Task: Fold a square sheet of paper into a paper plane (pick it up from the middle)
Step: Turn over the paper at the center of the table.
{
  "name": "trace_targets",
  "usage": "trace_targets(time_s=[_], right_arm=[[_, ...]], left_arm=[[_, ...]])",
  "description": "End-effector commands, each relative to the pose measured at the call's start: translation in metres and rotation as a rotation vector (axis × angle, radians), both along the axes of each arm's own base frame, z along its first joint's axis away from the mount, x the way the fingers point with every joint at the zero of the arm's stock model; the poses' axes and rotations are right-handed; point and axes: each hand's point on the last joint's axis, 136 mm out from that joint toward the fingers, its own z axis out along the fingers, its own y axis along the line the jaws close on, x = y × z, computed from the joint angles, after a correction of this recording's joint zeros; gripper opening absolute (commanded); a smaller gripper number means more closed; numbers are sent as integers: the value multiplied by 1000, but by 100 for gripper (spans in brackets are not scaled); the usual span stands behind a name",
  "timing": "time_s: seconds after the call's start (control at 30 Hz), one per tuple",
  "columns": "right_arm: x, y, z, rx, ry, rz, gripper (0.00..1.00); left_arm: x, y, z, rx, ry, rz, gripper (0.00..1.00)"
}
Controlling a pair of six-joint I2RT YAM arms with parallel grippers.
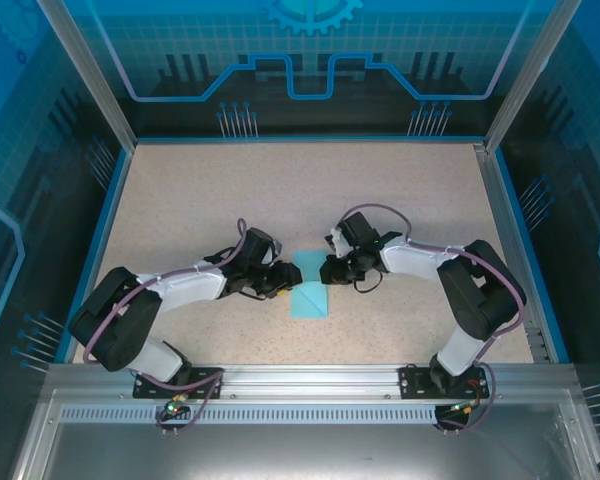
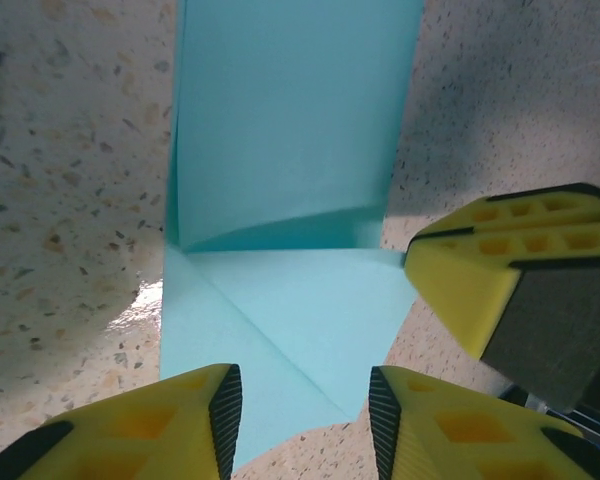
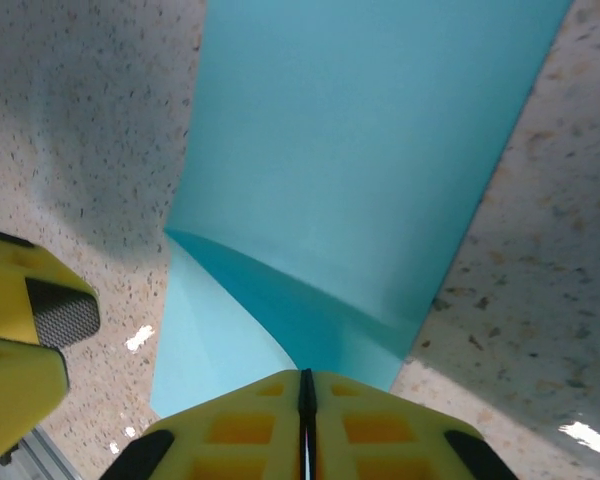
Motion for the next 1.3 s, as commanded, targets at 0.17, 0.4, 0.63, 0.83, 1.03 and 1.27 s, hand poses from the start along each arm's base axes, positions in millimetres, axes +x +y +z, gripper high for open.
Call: trace_targets(time_s=[0.17,0.4,0.63,0.83,1.03,1.27], right_arm=[[-3,-14,-15,-2,51,-41,9],[-4,-16,-14,0,49,-40,9],[-6,-16,-17,-3,56,-38,10],[-5,-18,-20,-19,62,-44,10],[-6,-19,-22,-23,67,-46,10],[-7,-20,-23,-25,70,-46,10]], left_arm=[[-2,-19,-5,-26,30,-40,40],[6,-31,-3,-42,16,-56,39],[8,-35,-1,-55,2,-70,39],[8,-35,9,-76,-40,-70,38],[6,-36,19,-91,-86,-96,48],[4,-40,12,-89,-71,-112,52]])
